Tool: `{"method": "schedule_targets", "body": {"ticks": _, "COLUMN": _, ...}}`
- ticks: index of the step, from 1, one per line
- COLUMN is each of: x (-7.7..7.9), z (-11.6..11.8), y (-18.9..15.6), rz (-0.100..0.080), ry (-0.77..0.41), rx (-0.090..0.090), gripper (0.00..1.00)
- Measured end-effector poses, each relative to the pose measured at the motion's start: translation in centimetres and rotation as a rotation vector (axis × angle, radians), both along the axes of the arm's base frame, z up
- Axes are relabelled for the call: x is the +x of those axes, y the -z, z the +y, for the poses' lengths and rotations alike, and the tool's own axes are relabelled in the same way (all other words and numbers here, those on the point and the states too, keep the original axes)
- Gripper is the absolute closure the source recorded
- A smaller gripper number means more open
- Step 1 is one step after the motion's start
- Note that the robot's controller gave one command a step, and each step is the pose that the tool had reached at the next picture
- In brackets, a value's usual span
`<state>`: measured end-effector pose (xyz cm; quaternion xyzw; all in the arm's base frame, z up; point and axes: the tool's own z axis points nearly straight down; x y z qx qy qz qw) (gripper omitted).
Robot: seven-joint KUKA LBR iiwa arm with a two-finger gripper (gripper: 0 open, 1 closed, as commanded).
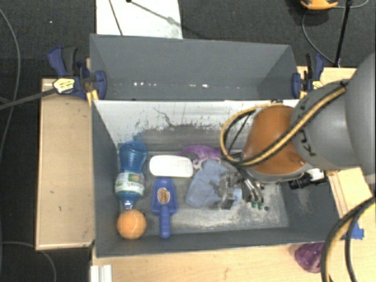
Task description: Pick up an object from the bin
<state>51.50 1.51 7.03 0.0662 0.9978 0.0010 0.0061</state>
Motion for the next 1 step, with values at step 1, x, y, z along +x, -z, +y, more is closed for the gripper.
{"method": "schedule_targets", "body": {"ticks": 1, "x": 0.0, "z": 0.0, "y": 0.0, "rz": 0.0, "ry": 0.0, "rx": 0.0, "gripper": 1.0}}
